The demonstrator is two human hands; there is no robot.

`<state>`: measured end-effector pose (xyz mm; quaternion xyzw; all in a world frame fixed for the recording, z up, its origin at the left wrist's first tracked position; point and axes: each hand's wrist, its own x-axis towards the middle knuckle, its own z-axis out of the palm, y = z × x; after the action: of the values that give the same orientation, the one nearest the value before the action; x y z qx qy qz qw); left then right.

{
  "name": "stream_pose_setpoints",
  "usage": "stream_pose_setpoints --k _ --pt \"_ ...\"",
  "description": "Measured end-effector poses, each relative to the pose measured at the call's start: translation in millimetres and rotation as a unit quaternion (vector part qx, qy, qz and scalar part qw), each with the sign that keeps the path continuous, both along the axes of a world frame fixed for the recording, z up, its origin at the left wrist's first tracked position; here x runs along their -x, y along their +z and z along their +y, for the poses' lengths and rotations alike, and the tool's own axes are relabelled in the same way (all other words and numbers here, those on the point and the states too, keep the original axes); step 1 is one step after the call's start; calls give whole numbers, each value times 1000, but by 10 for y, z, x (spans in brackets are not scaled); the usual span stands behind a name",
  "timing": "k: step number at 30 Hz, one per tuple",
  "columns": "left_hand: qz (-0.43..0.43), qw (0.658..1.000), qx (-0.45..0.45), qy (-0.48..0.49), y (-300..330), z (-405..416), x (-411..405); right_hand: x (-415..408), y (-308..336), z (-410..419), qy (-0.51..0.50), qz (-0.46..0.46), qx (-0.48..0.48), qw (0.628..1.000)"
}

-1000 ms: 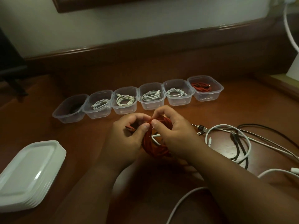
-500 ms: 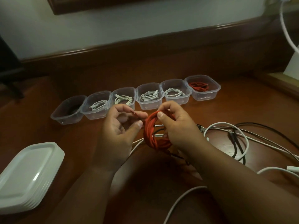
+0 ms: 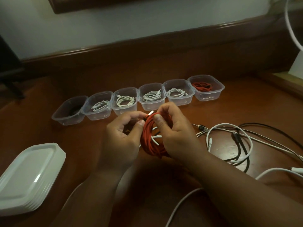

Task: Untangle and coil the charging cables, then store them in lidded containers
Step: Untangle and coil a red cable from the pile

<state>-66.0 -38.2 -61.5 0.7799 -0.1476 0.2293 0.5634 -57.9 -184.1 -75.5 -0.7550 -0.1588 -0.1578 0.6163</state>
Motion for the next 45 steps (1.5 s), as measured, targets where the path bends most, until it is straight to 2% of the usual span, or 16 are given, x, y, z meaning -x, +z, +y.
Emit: stream_pose_setpoints --k 7,10,17,19,23,27,29,32,34,36,39,41,45 --pt "-10 1000 -14 -25 12 -16 48 29 16 2 -5 9 -49 999" --pt "-18 998 -52 -24 2 -18 55 34 61 -27 6 51 -72 996" --pt "-51 996 -69 39 -75 -92 50 9 91 -26 57 159 -174 970" --pt "-22 998 -31 45 -111 -123 58 22 93 -17 67 181 -195 962" --pt "95 986 133 19 -140 -211 63 37 99 30 62 189 -193 961" --pt "128 962 242 -19 -135 -283 90 111 192 57 70 196 -186 960" --pt "120 958 256 -40 -125 -287 105 126 236 68 80 220 -216 948" --pt "58 976 203 -60 -80 -250 131 120 272 108 79 231 -227 943" --pt "7 987 146 -59 -40 -196 120 108 284 125 53 209 -189 958" --pt "-58 997 53 -10 -14 -131 85 114 321 140 30 176 -140 974" --pt "-154 985 -52 65 31 -42 31 115 376 185 -17 94 17 995" --pt "-201 967 -120 102 83 31 -7 92 383 231 -40 38 117 992" --pt "-237 946 -203 88 231 171 -22 18 474 285 -27 30 199 979"
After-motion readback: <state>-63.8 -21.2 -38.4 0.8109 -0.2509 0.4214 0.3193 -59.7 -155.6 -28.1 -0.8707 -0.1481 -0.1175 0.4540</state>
